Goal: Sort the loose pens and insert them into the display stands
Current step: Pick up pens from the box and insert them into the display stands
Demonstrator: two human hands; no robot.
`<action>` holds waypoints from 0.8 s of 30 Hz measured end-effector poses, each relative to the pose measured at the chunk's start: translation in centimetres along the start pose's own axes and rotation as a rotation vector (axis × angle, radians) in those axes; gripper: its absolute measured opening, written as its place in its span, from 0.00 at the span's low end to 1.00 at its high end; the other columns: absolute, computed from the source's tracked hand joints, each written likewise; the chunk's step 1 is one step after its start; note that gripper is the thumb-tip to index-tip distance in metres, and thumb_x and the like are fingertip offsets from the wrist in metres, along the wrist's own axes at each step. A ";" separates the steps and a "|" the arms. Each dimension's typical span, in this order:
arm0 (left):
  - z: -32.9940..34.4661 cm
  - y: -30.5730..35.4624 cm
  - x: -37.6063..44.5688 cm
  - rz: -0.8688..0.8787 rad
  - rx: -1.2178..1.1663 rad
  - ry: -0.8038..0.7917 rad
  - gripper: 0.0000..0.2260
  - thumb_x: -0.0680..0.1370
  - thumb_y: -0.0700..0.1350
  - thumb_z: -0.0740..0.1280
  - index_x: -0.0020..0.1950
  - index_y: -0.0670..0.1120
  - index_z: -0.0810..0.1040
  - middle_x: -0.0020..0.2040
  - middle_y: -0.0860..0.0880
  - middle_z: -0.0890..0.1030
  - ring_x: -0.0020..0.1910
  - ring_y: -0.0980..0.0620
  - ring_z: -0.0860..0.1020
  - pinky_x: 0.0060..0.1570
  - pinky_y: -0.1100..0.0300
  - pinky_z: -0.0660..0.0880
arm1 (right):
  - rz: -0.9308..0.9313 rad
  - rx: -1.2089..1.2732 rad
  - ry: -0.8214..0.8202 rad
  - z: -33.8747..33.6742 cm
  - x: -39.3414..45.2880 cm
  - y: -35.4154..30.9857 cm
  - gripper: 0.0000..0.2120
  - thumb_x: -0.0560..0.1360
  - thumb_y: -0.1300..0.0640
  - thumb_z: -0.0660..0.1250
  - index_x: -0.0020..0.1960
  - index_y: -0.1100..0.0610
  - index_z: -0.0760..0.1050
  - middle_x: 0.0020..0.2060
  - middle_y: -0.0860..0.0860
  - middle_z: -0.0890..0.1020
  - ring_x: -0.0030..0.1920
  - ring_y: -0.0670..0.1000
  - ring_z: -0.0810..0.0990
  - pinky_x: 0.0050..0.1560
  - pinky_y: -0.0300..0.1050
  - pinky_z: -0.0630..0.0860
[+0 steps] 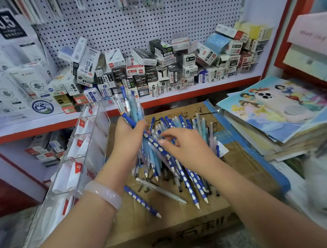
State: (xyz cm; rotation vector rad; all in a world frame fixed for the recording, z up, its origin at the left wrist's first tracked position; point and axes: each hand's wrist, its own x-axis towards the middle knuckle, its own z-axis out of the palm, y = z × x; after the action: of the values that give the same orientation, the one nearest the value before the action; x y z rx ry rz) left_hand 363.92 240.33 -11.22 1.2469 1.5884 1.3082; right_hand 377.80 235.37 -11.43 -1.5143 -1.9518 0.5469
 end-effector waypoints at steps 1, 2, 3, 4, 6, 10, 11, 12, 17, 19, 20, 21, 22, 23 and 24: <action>0.4 0.3 -0.7 0.001 -0.033 -0.013 0.07 0.75 0.40 0.64 0.52 0.41 0.72 0.46 0.40 0.79 0.43 0.43 0.78 0.47 0.48 0.76 | 0.003 0.016 -0.033 -0.1 -0.4 -0.3 0.16 0.78 0.49 0.62 0.63 0.53 0.75 0.51 0.48 0.81 0.43 0.45 0.75 0.52 0.43 0.73; 0.7 0.6 -1.4 -0.008 -0.076 -0.022 0.06 0.74 0.39 0.65 0.50 0.41 0.72 0.44 0.40 0.79 0.41 0.44 0.78 0.44 0.47 0.77 | 0.002 0.021 -0.064 -0.2 -0.8 -0.6 0.16 0.78 0.49 0.62 0.62 0.54 0.75 0.49 0.49 0.82 0.44 0.47 0.76 0.51 0.44 0.73; 0.9 0.9 -2.2 -0.036 -0.123 -0.025 0.05 0.73 0.38 0.64 0.49 0.42 0.73 0.41 0.40 0.79 0.37 0.45 0.78 0.37 0.50 0.77 | -0.008 0.014 -0.087 -0.3 -1.2 -0.8 0.15 0.78 0.50 0.62 0.60 0.55 0.76 0.47 0.50 0.82 0.45 0.49 0.76 0.50 0.45 0.73; 1.1 1.2 -2.8 -0.083 -0.177 -0.021 0.04 0.73 0.37 0.64 0.47 0.43 0.73 0.37 0.41 0.77 0.32 0.47 0.77 0.30 0.55 0.76 | -0.020 0.005 -0.106 -0.4 -1.7 -1.1 0.13 0.78 0.51 0.63 0.58 0.57 0.76 0.45 0.52 0.81 0.44 0.50 0.76 0.49 0.45 0.73; 1.3 1.6 -3.8 -0.203 -0.327 -0.001 0.03 0.73 0.35 0.63 0.44 0.43 0.73 0.31 0.44 0.74 0.24 0.50 0.73 0.23 0.62 0.70 | -0.022 0.003 -0.147 -1.1 -2.4 -1.6 0.10 0.78 0.53 0.62 0.54 0.59 0.75 0.44 0.53 0.82 0.45 0.53 0.78 0.49 0.48 0.74; 0.4 2.7 -4.3 -0.298 -0.392 0.130 0.01 0.77 0.40 0.62 0.47 0.45 0.71 0.32 0.48 0.70 0.27 0.53 0.69 0.24 0.63 0.68 | -0.018 -0.117 -0.278 -3.8 -4.5 -2.1 0.12 0.79 0.53 0.61 0.53 0.61 0.76 0.47 0.56 0.82 0.46 0.54 0.78 0.51 0.49 0.75; 0.1 2.9 -4.3 -0.312 -0.391 0.123 0.02 0.77 0.41 0.61 0.46 0.46 0.70 0.33 0.49 0.69 0.28 0.54 0.69 0.22 0.64 0.68 | 0.000 -0.143 -0.283 -4.8 -5.3 -1.9 0.13 0.79 0.52 0.61 0.55 0.61 0.76 0.47 0.56 0.82 0.45 0.52 0.78 0.50 0.48 0.75; 0.0 3.1 -4.4 -0.320 -0.392 0.102 0.02 0.78 0.42 0.61 0.45 0.47 0.69 0.34 0.50 0.69 0.29 0.55 0.68 0.20 0.66 0.67 | 0.031 -0.140 -0.264 -6.0 -6.1 -1.6 0.13 0.79 0.53 0.60 0.58 0.60 0.75 0.47 0.55 0.82 0.42 0.50 0.77 0.47 0.46 0.75; 3.1 5.8 -8.4 -0.223 -0.306 -0.108 0.07 0.80 0.46 0.62 0.42 0.47 0.71 0.36 0.51 0.71 0.39 0.51 0.73 0.31 0.59 0.69 | 0.205 0.180 0.004 -13.4 -11.7 2.3 0.08 0.79 0.54 0.61 0.57 0.55 0.71 0.42 0.55 0.82 0.31 0.40 0.74 0.34 0.35 0.70; 6.1 7.3 -11.6 -0.174 -0.302 -0.197 0.09 0.80 0.45 0.62 0.40 0.47 0.69 0.35 0.49 0.70 0.35 0.51 0.71 0.30 0.59 0.69 | 0.279 0.252 0.143 -16.5 -15.1 4.4 0.02 0.79 0.56 0.60 0.48 0.51 0.69 0.35 0.53 0.80 0.23 0.40 0.71 0.25 0.33 0.68; 7.6 7.9 -13.2 -0.164 -0.305 -0.259 0.08 0.80 0.46 0.62 0.41 0.46 0.70 0.34 0.49 0.70 0.32 0.52 0.71 0.28 0.59 0.70 | 0.327 0.261 0.233 -18.1 -16.9 5.5 0.04 0.80 0.57 0.60 0.46 0.51 0.68 0.32 0.52 0.78 0.20 0.40 0.70 0.22 0.33 0.67; 9.4 8.6 -15.0 -0.166 -0.316 -0.332 0.07 0.79 0.46 0.63 0.44 0.45 0.71 0.34 0.49 0.71 0.30 0.53 0.72 0.27 0.60 0.72 | 0.371 0.248 0.329 -19.6 -18.8 6.5 0.04 0.79 0.58 0.60 0.46 0.52 0.68 0.29 0.51 0.75 0.19 0.41 0.69 0.21 0.33 0.67; 11.2 9.0 -16.3 -0.169 -0.320 -0.397 0.07 0.79 0.47 0.63 0.48 0.43 0.73 0.35 0.48 0.72 0.29 0.53 0.73 0.29 0.60 0.73 | 0.402 0.227 0.420 -21.1 -20.6 7.8 0.04 0.79 0.59 0.60 0.46 0.53 0.68 0.28 0.51 0.73 0.18 0.42 0.68 0.20 0.35 0.67; 13.0 9.6 -17.9 -0.176 -0.304 -0.463 0.09 0.78 0.48 0.64 0.51 0.43 0.75 0.36 0.47 0.73 0.30 0.52 0.73 0.31 0.58 0.72 | 0.421 0.188 0.490 -22.6 -22.5 8.8 0.05 0.79 0.59 0.60 0.45 0.54 0.68 0.28 0.53 0.72 0.19 0.43 0.68 0.20 0.36 0.67; 14.7 10.0 -19.4 -0.181 -0.279 -0.523 0.10 0.78 0.49 0.63 0.51 0.43 0.76 0.37 0.47 0.74 0.31 0.51 0.72 0.34 0.56 0.72 | 0.435 0.143 0.538 -23.9 -24.3 9.7 0.07 0.79 0.58 0.59 0.43 0.53 0.67 0.29 0.56 0.73 0.20 0.45 0.68 0.22 0.37 0.67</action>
State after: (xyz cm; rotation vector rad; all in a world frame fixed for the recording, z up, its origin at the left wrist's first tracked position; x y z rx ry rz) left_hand 385.26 225.93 -5.78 1.1226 1.0784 0.9485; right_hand 405.03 213.52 -5.19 -1.7763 -1.1628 0.3886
